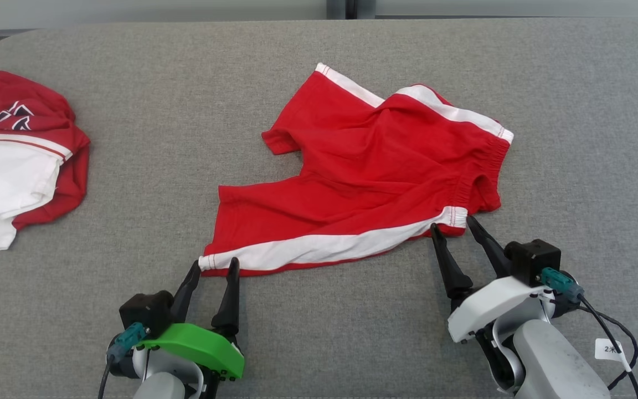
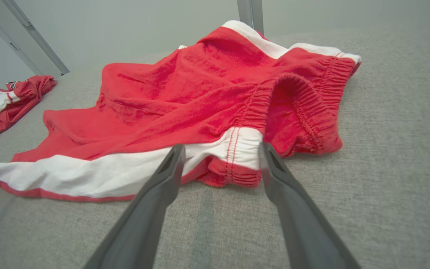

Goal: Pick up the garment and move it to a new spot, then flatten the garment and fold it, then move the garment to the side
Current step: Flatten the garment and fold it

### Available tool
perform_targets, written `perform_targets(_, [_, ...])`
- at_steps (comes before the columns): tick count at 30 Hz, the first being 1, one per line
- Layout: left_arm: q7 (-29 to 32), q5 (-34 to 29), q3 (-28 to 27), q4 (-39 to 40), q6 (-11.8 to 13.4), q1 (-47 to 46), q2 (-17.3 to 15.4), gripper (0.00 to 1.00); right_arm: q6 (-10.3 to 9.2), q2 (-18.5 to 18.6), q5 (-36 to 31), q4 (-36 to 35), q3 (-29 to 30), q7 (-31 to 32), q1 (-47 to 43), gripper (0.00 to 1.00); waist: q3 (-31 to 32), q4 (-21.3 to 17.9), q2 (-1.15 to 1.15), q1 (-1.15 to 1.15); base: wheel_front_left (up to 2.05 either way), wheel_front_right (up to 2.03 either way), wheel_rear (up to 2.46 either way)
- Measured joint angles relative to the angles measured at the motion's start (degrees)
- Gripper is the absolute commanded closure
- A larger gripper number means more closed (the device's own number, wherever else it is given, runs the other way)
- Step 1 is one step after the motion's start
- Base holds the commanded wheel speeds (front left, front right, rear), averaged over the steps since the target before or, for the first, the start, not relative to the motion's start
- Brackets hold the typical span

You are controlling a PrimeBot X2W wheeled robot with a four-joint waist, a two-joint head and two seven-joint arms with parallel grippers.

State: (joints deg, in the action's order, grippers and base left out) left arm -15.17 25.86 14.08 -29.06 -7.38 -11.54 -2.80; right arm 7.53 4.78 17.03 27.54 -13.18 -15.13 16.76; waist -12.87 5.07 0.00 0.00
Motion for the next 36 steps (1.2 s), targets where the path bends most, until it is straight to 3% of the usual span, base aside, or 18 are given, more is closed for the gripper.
perform_targets(14, [0.0, -0.3, 0.7, 0.0, 0.0, 0.0, 0.0, 0.0, 0.0, 0.1, 3.6, 3.3, 1.6, 0.0, 0.6, 0.0, -0.1, 1.3, 0.0, 0.0, 0.0, 0.0, 0.0])
perform_targets(31, [0.0, -0.4, 1.0, 0.5, 0.0, -0.2, 0.0, 0.0, 0.0, -0.5, 10.0, 1.6, 1.7, 0.0, 1.5, 0.0, -1.2, 1.4, 0.0, 0.0, 0.0, 0.0, 0.0])
perform_targets(36, [0.0, -0.5, 1.1, 0.5, 0.0, -0.3, 0.0, 0.0, 0.0, 0.0, 10.8, 1.7, 1.2, 0.0, 1.5, 0.12, -1.4, 1.4, 0.0, 0.0, 0.0, 0.0, 0.0])
